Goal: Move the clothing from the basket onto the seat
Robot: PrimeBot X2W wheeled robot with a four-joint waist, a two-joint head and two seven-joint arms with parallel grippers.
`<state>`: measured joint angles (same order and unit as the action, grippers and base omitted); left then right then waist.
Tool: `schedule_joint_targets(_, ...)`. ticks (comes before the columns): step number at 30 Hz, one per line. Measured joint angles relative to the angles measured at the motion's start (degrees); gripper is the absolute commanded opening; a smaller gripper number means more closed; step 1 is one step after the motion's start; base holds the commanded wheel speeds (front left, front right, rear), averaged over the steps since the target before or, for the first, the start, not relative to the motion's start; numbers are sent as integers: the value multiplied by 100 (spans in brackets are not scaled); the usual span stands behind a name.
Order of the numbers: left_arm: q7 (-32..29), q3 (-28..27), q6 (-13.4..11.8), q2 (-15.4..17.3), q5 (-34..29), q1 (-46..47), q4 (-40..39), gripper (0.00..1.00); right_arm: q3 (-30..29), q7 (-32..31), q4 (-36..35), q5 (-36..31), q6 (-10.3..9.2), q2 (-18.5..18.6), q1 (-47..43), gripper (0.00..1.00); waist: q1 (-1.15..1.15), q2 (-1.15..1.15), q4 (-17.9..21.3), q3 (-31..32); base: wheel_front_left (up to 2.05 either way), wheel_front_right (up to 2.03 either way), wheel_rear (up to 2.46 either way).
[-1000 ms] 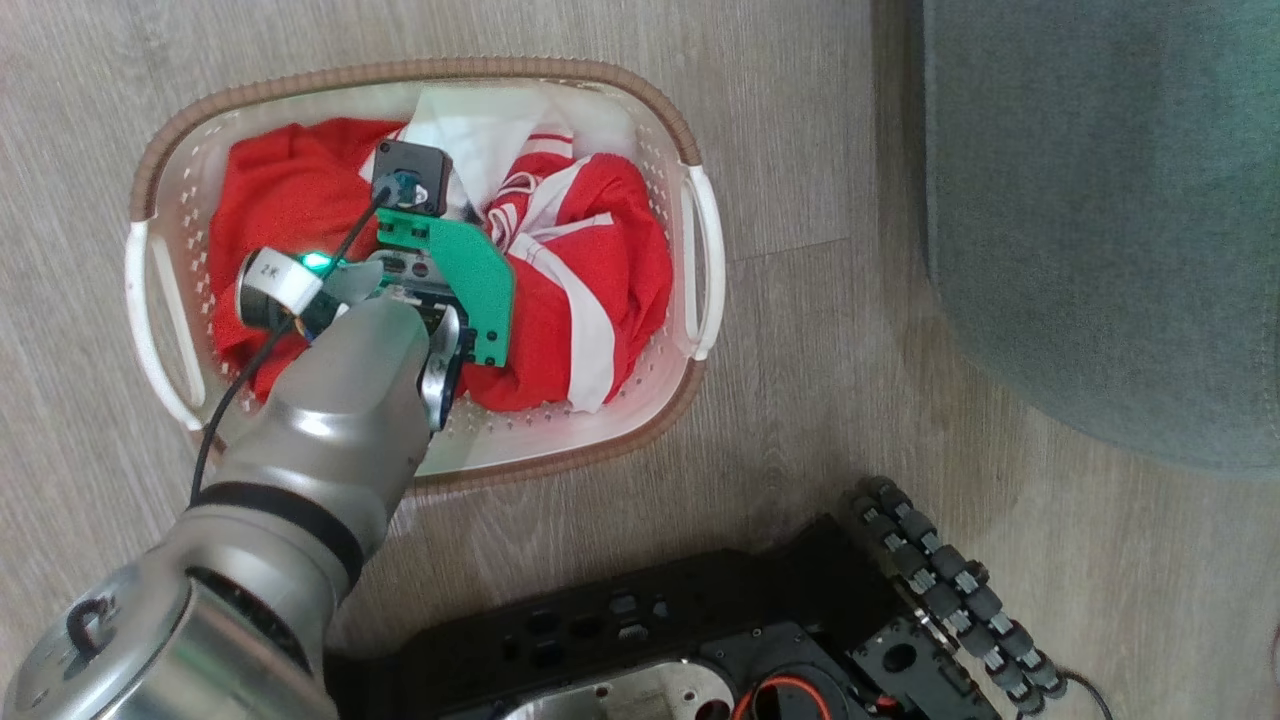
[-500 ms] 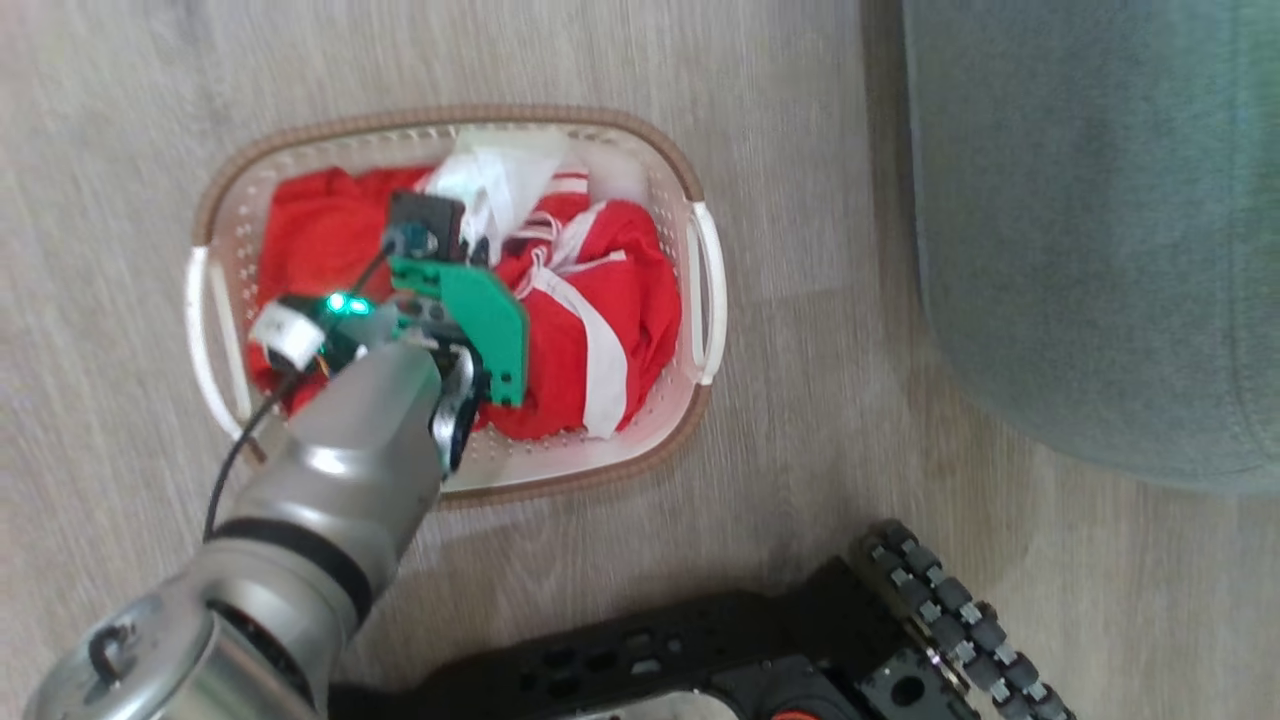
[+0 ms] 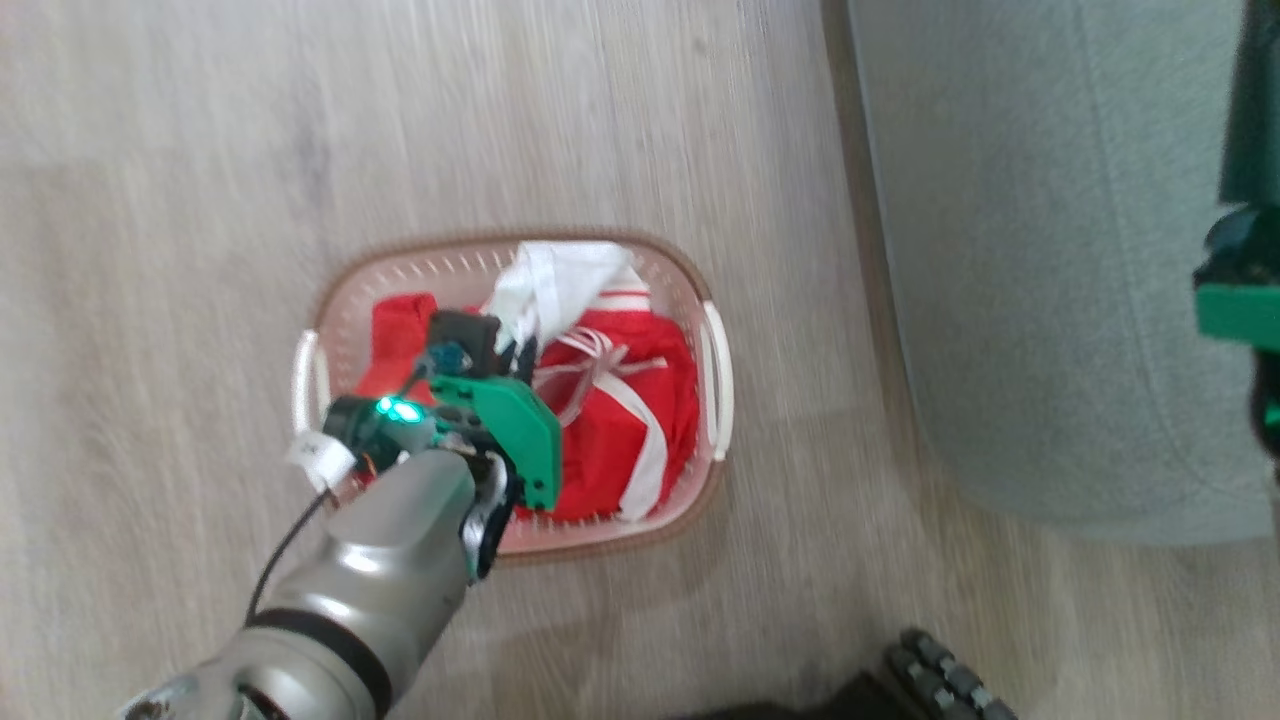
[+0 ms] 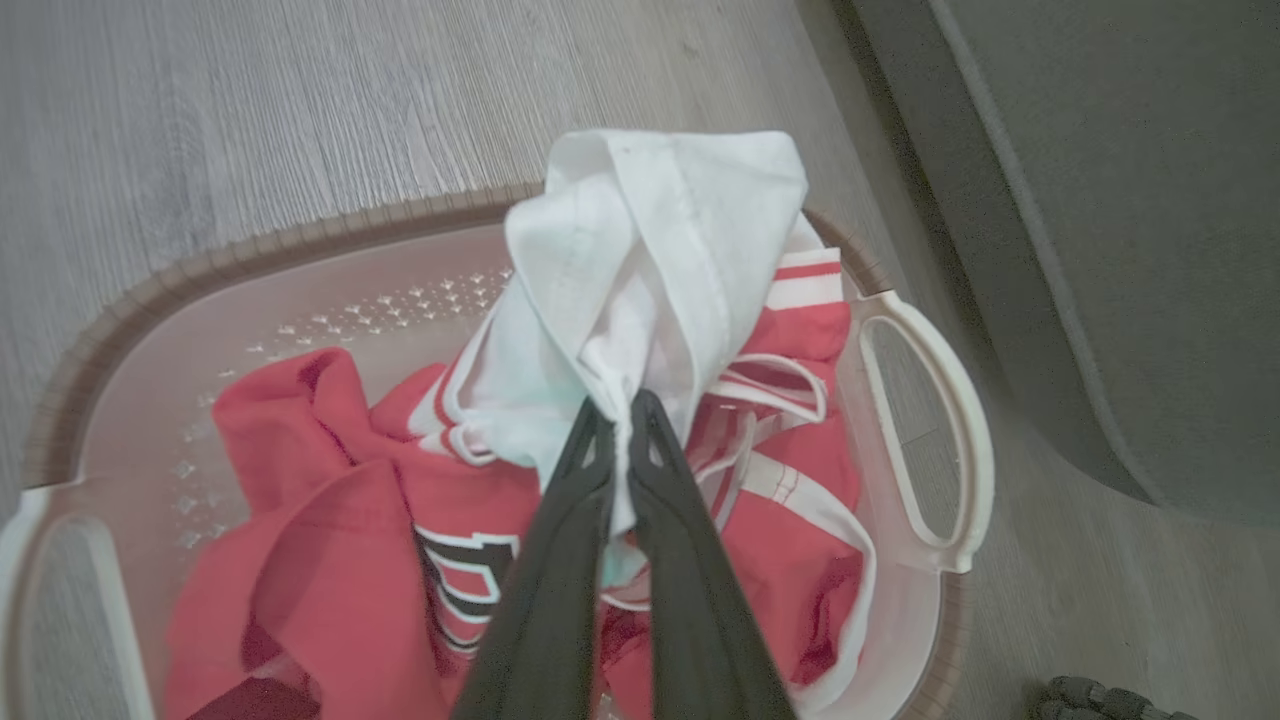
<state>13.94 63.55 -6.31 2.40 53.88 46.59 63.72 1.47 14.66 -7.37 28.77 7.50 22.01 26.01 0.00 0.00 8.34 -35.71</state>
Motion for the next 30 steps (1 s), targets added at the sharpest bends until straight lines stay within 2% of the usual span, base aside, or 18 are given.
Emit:
schedule_joint_targets(4, 26, -24, -20, 0, -64, -205, -254, 0, 59, 1, 83, -58, 0, -19, -288, 100, 0, 0, -102, 490, 0, 0, 0)
schedule_joint_targets(11, 27, -701, -27, 13, -681, -603, -806, 0, 201, 0, 200, -172, 0, -134, -647, 100, 0, 0, -315, 1261, 0, 0, 0)
schedule_joint_targets(19, 27, -1564, -23, 250, -1549, -1524, -1860, 0, 269, 0, 380, -320, 0, -270, -1165, 100, 0, 0, -562, 2121, 0, 0, 0)
schedule_joint_targets(30, 27, -2161, 29, 519, -2262, -2061, -3155, 0, 374, -1, 577, -446, 0, -458, -1607, 100, 0, 0, -778, 2880, 0, 0, 0)
